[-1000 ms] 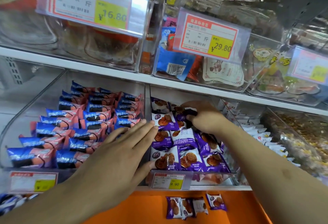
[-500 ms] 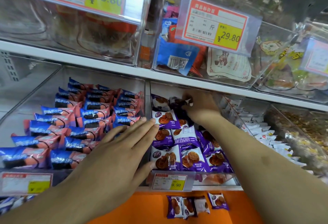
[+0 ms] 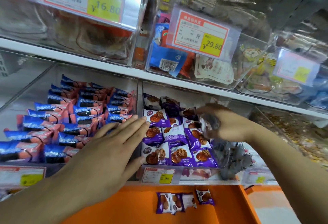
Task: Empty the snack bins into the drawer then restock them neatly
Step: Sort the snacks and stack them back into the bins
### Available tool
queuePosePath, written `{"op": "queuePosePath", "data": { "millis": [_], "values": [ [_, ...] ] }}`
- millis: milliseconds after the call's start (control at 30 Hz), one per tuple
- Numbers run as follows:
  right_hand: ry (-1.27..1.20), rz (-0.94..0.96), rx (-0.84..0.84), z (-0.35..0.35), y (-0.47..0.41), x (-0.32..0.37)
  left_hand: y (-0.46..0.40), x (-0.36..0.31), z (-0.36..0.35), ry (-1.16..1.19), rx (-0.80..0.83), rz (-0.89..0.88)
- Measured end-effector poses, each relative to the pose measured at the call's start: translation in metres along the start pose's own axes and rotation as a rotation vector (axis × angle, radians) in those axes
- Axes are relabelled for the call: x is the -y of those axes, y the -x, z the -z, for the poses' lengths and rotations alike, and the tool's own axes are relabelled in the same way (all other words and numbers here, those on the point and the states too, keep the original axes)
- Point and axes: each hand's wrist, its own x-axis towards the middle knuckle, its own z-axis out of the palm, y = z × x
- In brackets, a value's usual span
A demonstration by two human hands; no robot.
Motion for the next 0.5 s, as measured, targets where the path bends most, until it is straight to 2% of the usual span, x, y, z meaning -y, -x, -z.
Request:
{"op": "queuePosePath", "data": {
  "millis": [67, 133, 233, 300, 367, 500],
  "values": [
    [0.062, 0.001, 0.064, 0.001, 0.008, -0.003, 0.001, 0.0, 0.0, -0.007, -0.001, -0.001],
    [0.068, 0.011, 0.049, -0.001, 0.009, -0.006, 0.001, 0.0, 0.001, -0.009, 0.002, -0.006],
    [-0.072, 0.006, -0.134, -0.001, 0.005, -0.011, 0.001, -0.001, 0.001, -0.013, -0.014, -0.009],
    [-0.082, 0.006, -0.242, -0.001, 0.001, -0.007, 0.001, -0.001, 0.0, -0.021, -0.025, -0.009],
    [-0.024, -0.012, -0.251, -0.004, -0.002, 0.001, 0.001, -0.002, 0.0, -0.03, -0.043, -0.012],
    [0.174, -0.16, -0.266, -0.008, -0.003, 0.004, 0.002, -0.001, 0.0, -0.025, -0.062, -0.025]
  ]
}}
